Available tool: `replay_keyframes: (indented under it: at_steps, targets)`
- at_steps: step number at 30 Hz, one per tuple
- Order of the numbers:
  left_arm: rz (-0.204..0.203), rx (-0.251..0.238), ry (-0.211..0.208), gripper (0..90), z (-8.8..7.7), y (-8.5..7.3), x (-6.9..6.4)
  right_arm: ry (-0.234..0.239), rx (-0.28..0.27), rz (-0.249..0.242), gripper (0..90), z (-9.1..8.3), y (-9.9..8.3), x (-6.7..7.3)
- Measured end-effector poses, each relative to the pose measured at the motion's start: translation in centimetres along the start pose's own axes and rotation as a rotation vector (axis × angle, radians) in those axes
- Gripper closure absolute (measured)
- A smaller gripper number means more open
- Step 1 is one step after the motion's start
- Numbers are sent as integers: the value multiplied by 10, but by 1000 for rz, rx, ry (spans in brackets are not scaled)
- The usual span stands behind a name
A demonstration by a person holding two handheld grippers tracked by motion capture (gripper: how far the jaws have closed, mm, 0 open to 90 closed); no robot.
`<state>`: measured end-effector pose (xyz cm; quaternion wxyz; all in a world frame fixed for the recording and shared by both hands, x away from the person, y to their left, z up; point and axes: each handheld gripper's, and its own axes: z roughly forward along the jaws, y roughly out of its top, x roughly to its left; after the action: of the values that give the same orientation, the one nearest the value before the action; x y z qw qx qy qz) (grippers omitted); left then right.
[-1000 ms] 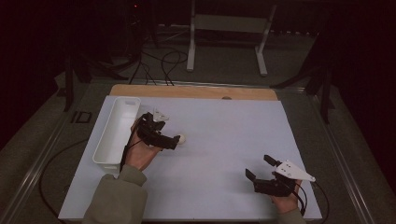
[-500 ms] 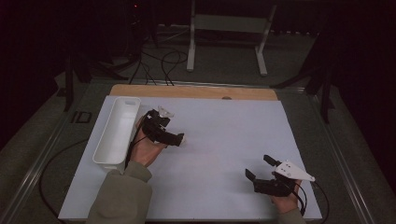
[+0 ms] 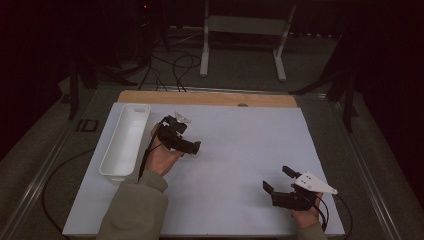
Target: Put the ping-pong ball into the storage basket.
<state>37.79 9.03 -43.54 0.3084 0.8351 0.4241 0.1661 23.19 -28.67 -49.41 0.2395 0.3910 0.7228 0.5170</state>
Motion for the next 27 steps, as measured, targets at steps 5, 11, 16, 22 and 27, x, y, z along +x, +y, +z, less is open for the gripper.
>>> replay_keyframes:
  at_steps: [5,11,16,22,27]
  targets:
    - [-6,14,-1,2,5,1,0,0,1,2,69,0,0,0]
    - [-8,35,5,2,11,1,1,1,1,-1,69,0,0,0]
    - [-14,43,7,2,17,2,2,1,3,2,69,0,0,0]
    - [-21,47,-3,2,21,2,3,1,5,-1,69,1,0,-1]
    - [-26,55,-4,2,25,2,3,3,5,-2,69,1,0,-1]
